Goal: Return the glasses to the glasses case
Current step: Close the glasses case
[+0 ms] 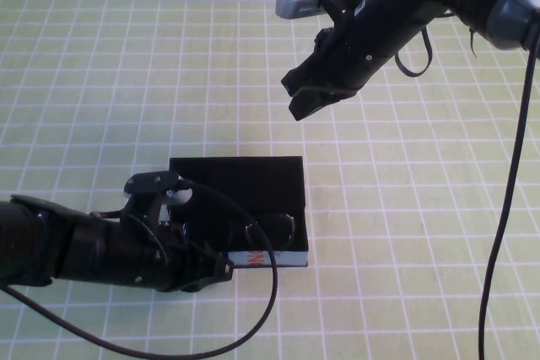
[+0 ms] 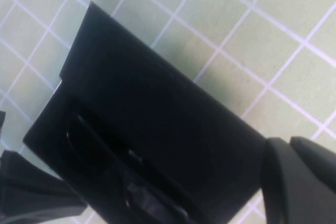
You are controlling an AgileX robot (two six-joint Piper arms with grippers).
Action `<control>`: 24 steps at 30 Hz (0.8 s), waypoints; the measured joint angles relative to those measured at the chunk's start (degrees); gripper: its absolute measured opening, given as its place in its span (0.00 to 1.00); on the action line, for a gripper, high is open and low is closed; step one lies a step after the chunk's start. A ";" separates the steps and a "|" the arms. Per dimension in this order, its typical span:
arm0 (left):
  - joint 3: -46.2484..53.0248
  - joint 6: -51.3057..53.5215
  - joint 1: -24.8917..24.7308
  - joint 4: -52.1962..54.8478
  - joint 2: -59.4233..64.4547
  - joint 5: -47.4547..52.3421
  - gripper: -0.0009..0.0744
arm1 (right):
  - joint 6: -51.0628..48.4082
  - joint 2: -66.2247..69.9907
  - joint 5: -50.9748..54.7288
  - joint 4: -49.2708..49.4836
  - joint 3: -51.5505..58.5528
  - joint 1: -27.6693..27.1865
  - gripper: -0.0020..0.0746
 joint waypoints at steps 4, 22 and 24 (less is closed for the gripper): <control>-0.09 4.35 0.00 -3.62 0.71 -1.06 0.01 | 0.04 1.62 -1.24 1.22 -0.03 0.00 0.01; -0.33 7.82 0.00 -5.82 2.15 -1.98 0.01 | 1.59 15.29 -7.28 4.30 -9.12 0.00 0.01; -0.33 7.82 0.00 -5.82 2.22 -1.98 0.01 | 2.95 17.57 -5.16 4.30 -12.17 0.00 0.01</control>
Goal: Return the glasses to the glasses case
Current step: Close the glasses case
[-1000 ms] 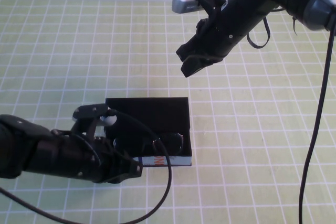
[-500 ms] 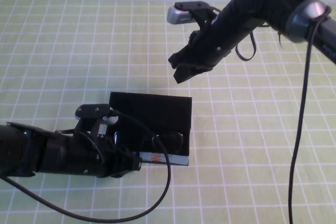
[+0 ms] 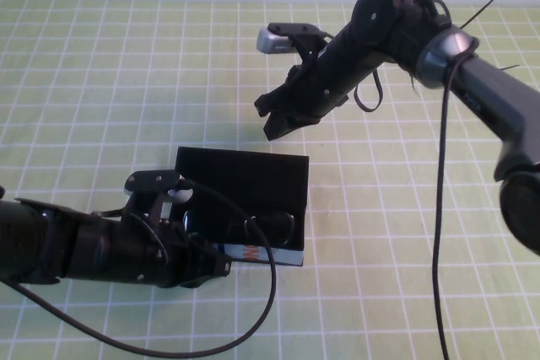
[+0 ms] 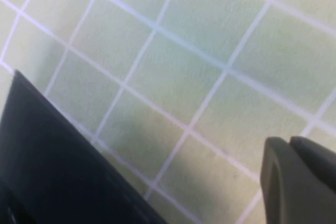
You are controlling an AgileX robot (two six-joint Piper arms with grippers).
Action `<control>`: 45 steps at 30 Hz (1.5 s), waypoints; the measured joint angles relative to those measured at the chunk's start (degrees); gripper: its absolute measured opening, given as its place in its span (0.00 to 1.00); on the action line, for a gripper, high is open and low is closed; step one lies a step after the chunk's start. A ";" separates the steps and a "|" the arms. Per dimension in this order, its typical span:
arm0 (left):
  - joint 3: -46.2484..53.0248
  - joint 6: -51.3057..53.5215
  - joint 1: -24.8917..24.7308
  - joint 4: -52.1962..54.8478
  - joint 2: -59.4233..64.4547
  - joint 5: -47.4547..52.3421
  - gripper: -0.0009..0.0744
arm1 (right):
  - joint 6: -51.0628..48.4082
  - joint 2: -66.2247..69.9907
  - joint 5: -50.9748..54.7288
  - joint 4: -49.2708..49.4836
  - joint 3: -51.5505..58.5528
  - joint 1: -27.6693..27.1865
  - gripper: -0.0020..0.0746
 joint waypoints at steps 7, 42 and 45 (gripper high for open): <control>-0.07 0.00 0.00 0.00 0.00 0.00 0.01 | 3.14 5.09 5.56 -0.11 -6.19 0.20 0.01; -0.07 0.25 0.00 -0.62 0.00 -0.37 0.01 | 3.74 -6.79 3.91 -1.21 5.00 5.06 0.01; -0.07 1.01 0.00 -1.07 0.00 -0.58 0.01 | 3.44 -8.04 3.56 -0.96 5.99 5.42 0.01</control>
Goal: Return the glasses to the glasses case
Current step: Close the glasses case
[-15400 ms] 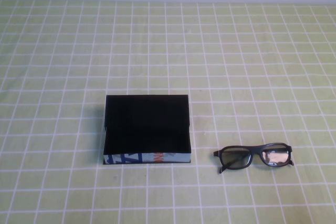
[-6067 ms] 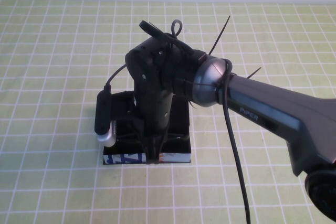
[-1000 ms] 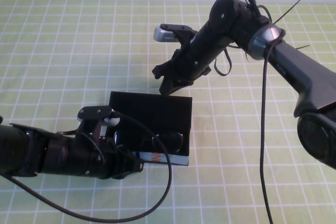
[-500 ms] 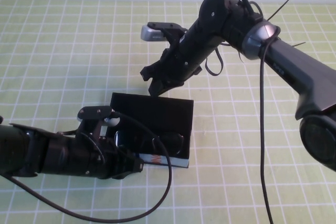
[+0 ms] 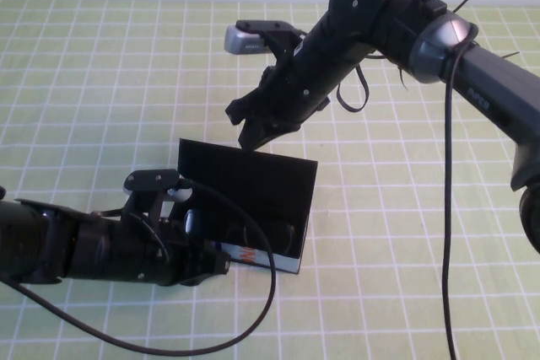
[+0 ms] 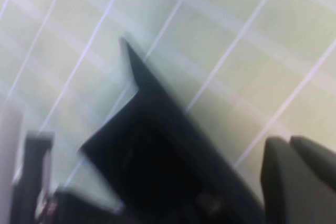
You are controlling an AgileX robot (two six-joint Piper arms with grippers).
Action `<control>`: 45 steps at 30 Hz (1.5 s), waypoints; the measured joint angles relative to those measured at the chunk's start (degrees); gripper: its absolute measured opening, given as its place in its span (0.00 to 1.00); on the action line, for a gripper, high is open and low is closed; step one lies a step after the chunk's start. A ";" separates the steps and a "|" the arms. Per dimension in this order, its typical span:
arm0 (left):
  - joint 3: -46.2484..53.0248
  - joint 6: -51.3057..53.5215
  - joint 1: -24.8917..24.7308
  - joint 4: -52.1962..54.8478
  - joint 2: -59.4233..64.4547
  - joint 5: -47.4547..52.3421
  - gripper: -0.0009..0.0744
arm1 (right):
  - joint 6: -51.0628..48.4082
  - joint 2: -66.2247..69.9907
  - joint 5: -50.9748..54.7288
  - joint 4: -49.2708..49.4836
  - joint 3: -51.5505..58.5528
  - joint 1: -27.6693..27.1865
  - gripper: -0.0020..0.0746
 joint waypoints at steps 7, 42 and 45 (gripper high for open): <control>0.00 0.94 0.00 -1.38 0.00 -0.89 0.01 | -0.07 -0.03 2.42 1.09 1.00 1.21 0.01; 22.14 -21.30 0.00 19.95 -62.11 -9.41 0.01 | -0.04 -4.64 2.26 -1.84 16.00 6.96 0.01; 23.49 -20.77 0.00 20.05 -71.53 -11.00 0.01 | -0.89 -4.79 2.05 -1.61 16.21 6.96 0.01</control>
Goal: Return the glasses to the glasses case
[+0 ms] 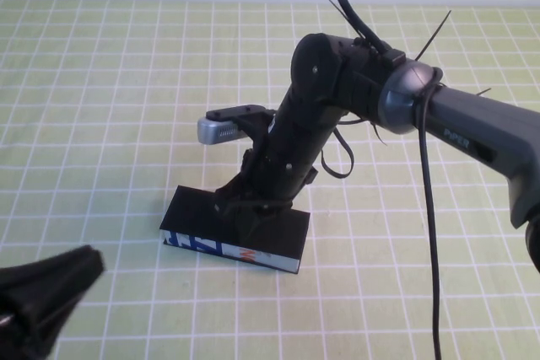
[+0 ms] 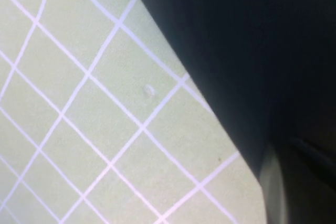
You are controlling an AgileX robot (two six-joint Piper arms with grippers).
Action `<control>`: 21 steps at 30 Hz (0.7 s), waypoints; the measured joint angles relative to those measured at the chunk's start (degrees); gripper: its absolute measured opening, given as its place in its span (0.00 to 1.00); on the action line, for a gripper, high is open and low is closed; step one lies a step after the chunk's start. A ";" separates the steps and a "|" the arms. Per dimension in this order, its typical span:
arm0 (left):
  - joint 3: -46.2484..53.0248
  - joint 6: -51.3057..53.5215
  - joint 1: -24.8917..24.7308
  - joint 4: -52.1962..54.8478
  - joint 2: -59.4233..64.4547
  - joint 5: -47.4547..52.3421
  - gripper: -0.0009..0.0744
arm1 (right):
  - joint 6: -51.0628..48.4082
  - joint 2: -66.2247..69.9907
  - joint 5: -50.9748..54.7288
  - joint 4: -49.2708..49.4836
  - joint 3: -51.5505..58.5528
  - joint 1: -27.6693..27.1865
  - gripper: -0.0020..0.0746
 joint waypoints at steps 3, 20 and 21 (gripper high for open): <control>1.12 0.83 0.00 0.80 -9.36 -2.44 0.01 | -0.38 -0.99 0.00 0.00 0.35 0.24 0.01; 16.48 4.14 0.00 0.58 -28.70 -20.62 0.01 | 1.18 -41.06 -1.87 -5.98 18.10 0.89 0.01; 16.48 4.27 0.00 0.58 -28.70 -20.51 0.01 | 1.59 -44.08 -2.75 -6.33 20.54 0.89 0.01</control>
